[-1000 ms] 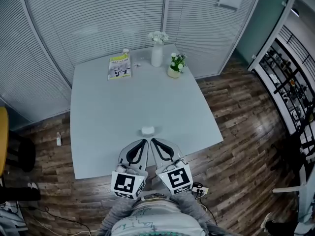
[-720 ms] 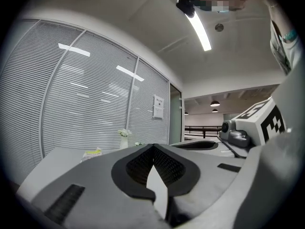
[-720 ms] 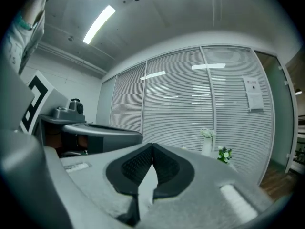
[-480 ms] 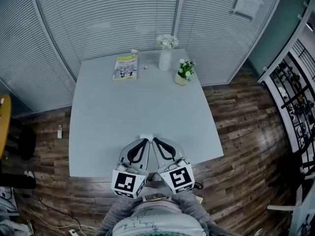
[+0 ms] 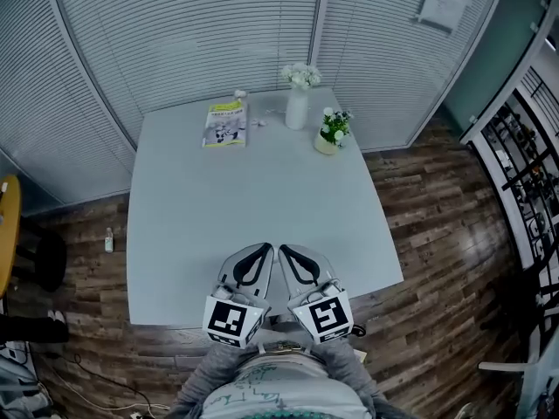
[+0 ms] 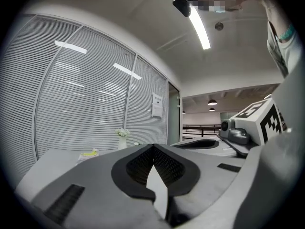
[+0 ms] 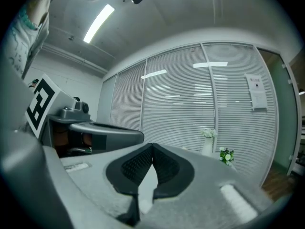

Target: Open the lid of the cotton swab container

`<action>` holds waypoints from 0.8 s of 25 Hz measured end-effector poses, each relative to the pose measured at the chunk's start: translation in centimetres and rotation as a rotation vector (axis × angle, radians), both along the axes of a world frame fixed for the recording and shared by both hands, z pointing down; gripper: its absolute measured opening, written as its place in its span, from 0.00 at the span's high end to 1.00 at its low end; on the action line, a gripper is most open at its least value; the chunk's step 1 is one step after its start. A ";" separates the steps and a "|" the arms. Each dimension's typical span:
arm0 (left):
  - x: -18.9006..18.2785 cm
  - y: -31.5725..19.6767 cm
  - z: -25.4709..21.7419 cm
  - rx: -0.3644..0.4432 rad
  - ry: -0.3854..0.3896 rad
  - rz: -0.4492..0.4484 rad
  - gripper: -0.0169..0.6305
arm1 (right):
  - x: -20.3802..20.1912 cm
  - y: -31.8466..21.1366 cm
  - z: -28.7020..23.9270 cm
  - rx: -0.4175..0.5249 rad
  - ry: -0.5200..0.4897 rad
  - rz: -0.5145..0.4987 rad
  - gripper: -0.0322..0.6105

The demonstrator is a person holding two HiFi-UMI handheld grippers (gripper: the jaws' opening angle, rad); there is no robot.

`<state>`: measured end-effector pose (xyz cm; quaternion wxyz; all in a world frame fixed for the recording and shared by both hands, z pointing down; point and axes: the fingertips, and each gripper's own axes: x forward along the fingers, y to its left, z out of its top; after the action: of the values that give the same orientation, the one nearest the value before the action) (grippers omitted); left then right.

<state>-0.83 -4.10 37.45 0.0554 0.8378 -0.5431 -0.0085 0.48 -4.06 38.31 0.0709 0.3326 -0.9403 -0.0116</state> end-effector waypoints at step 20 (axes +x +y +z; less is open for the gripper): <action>-4.1 -2.9 4.5 -0.041 -0.056 0.185 0.98 | -3.6 -2.8 4.7 -0.029 0.061 0.086 0.95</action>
<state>-4.96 -7.00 41.99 0.0581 0.8829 -0.4649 0.0313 -3.11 -6.81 43.03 0.1046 0.3710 -0.9227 -0.0052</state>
